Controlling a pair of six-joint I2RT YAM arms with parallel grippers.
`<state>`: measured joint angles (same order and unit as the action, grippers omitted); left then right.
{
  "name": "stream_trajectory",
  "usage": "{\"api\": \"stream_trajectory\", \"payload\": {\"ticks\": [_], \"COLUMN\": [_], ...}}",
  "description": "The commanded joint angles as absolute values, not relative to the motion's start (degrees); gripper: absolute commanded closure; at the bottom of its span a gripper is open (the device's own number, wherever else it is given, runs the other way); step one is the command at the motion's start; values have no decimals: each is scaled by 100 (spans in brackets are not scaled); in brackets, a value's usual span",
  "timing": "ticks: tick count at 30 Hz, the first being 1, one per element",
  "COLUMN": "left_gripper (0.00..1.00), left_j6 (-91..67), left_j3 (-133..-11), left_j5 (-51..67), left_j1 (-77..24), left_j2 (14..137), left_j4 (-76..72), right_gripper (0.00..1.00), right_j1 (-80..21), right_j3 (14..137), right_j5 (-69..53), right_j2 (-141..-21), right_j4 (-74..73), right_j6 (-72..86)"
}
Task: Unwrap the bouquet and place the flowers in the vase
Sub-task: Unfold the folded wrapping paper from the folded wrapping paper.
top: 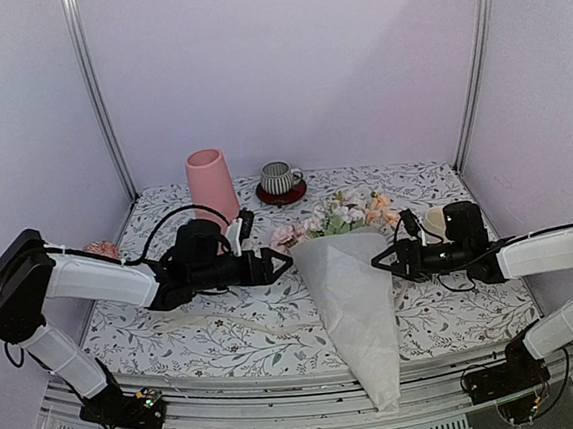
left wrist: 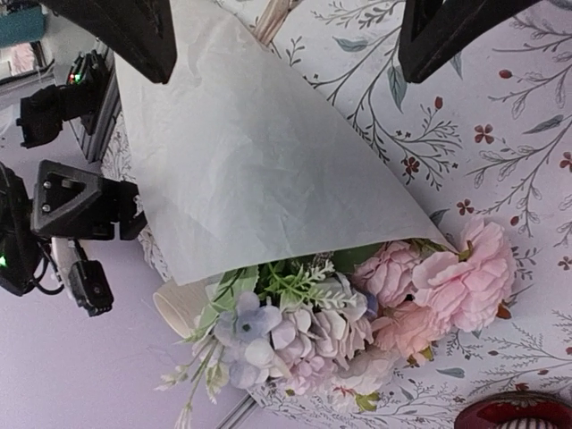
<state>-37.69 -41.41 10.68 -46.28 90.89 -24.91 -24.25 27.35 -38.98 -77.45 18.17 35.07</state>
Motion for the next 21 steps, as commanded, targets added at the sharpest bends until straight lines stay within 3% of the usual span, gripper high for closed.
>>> {"api": "stream_trajectory", "payload": {"ticks": [1,11,17,20,21], "left_gripper": [12,12,12,12,12], "left_j6": [-3617,-3526,-3490,-3483,-3481], "left_j3": [-4023,-3925,-3849,-3782,-3768], "left_j5": [856,698,589,499,482], "left_j1": [-4671,-4667,-4690,-4693,-4688], "left_j2": [8811,8399,8183,8055,8024], "left_j4": [-2279,-2145,-2068,-2040,-2026], "right_gripper": [14,14,12,7,0], "right_j1": [-2445,-2462,-2445,-2435,-2441], "right_j3": [3026,3464,3691,3515,3439], "right_j5": [-4089,-3912,-2131,-1779,-1729], "right_j2": [-7322,-6598,-6558,-6608,-6636], "right_j4": [1547,746,-434,-481,-460], "right_j6": [3448,3216,2873,2895,2950]}}
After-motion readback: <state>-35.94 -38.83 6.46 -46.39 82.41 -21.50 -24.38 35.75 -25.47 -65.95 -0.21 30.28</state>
